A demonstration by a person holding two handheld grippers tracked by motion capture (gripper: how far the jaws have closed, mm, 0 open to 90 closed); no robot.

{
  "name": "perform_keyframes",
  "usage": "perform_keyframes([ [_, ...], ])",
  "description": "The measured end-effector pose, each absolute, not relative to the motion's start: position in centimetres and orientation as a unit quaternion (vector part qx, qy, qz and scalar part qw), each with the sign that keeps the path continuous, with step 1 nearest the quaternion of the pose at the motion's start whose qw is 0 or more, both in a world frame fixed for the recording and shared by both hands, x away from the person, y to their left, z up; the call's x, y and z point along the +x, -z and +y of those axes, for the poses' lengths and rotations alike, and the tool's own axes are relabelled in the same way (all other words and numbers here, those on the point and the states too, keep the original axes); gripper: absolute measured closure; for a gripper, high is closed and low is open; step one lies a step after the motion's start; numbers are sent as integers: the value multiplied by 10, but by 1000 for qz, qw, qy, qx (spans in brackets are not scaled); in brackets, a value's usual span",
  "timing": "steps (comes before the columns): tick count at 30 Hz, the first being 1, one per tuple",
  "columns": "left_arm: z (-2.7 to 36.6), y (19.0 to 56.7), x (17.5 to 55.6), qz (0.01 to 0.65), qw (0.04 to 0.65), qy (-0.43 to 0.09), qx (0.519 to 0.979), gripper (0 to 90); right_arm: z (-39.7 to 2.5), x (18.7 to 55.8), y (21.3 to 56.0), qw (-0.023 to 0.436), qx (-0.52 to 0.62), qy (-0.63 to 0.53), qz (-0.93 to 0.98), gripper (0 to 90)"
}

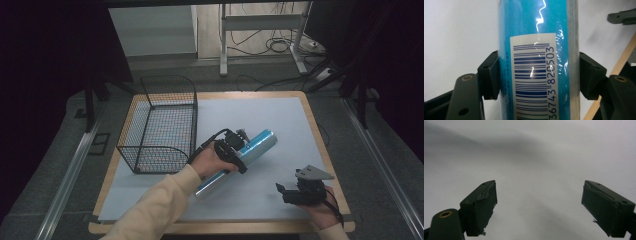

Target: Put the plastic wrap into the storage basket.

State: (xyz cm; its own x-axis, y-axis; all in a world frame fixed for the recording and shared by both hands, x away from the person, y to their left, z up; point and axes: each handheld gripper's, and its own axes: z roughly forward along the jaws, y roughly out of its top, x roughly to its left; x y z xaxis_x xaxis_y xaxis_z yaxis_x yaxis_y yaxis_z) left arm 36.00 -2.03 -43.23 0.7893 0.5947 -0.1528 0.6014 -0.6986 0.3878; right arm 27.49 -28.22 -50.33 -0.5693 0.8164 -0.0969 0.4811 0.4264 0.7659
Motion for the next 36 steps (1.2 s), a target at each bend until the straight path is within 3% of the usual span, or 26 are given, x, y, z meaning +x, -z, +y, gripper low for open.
perform_keyframes([
  [36, -16, 395, 362, 323, 246, -25, 914, 317, -283, 276, 505, 234, 402, -352, 812, 135],
])
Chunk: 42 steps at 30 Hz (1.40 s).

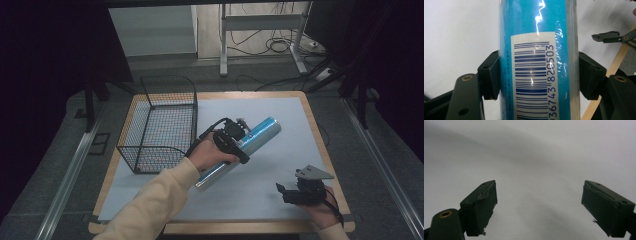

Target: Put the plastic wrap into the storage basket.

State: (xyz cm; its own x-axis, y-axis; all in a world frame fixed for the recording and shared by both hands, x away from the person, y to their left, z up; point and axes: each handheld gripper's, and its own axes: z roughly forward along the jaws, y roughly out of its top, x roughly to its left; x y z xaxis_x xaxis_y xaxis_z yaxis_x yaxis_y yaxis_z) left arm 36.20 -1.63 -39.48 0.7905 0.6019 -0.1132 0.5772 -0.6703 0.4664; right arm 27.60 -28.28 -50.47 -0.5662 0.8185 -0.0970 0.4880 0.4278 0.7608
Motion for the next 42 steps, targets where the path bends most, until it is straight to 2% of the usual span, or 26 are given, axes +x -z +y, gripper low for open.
perform_keyframes([
  [16, -9, 371, 374, 331, 263, -47, 905, 317, -284, 276, 504, 235, 402, -353, 812, 135],
  [42, 0, 363, 398, 352, 276, -53, 893, 317, -286, 279, 505, 234, 404, -354, 811, 136],
])
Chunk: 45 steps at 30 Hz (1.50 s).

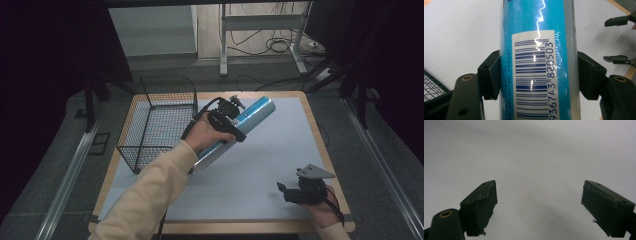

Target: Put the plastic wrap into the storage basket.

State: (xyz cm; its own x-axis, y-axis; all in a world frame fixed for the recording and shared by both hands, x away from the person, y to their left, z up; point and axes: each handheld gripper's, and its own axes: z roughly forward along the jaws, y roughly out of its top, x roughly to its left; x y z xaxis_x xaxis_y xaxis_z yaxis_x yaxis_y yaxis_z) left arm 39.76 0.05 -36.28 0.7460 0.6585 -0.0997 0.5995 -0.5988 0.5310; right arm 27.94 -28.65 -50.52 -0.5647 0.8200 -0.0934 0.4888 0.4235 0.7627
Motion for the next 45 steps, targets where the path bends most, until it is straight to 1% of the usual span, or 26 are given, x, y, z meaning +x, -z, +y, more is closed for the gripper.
perform_keyframes([
  [3, 1, 360, 399, 354, 280, -51, 891, 317, -287, 279, 505, 232, 405, -355, 810, 136],
  [13, 4, 347, 401, 352, 285, -69, 889, 317, -287, 279, 505, 232, 407, -356, 809, 136],
  [19, 7, 339, 408, 358, 291, -76, 884, 317, -287, 279, 506, 231, 408, -356, 808, 136],
  [28, 13, 330, 426, 365, 282, -88, 883, 317, -287, 280, 506, 231, 408, -356, 808, 136],
  [35, 20, 330, 439, 373, 290, -91, 876, 317, -289, 282, 508, 229, 412, -356, 807, 136],
  [38, 24, 332, 448, 376, 284, -86, 878, 317, -289, 283, 508, 229, 412, -355, 808, 136],
  [41, 32, 332, 458, 387, 290, -82, 871, 317, -289, 283, 509, 228, 414, -353, 807, 136],
  [45, 43, 331, 469, 403, 292, -93, 862, 317, -291, 283, 508, 229, 416, -354, 806, 136],
])
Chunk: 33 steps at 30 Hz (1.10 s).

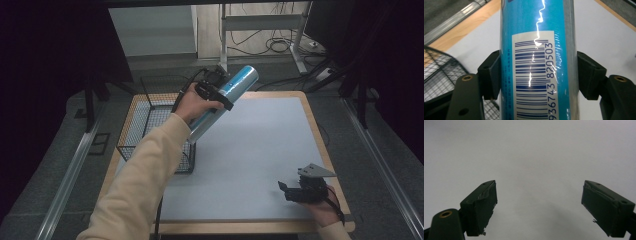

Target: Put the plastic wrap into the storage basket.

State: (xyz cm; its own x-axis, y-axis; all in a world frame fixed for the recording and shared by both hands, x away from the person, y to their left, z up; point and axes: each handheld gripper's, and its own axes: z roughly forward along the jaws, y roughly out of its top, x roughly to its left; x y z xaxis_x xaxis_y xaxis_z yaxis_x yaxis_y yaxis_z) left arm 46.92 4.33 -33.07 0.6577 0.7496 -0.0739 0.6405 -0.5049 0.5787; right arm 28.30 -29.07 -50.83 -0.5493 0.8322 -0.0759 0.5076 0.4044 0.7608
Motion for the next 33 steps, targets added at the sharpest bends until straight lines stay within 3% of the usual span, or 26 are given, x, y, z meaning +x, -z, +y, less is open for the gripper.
perform_keyframes([
  [16, 98, 326, 477, 443, 293, -126, 838, 317, -290, 284, 510, 229, 417, -351, 807, 136],
  [33, 130, 341, 480, 471, 280, -137, 825, 317, -290, 284, 510, 231, 418, -349, 806, 136],
])
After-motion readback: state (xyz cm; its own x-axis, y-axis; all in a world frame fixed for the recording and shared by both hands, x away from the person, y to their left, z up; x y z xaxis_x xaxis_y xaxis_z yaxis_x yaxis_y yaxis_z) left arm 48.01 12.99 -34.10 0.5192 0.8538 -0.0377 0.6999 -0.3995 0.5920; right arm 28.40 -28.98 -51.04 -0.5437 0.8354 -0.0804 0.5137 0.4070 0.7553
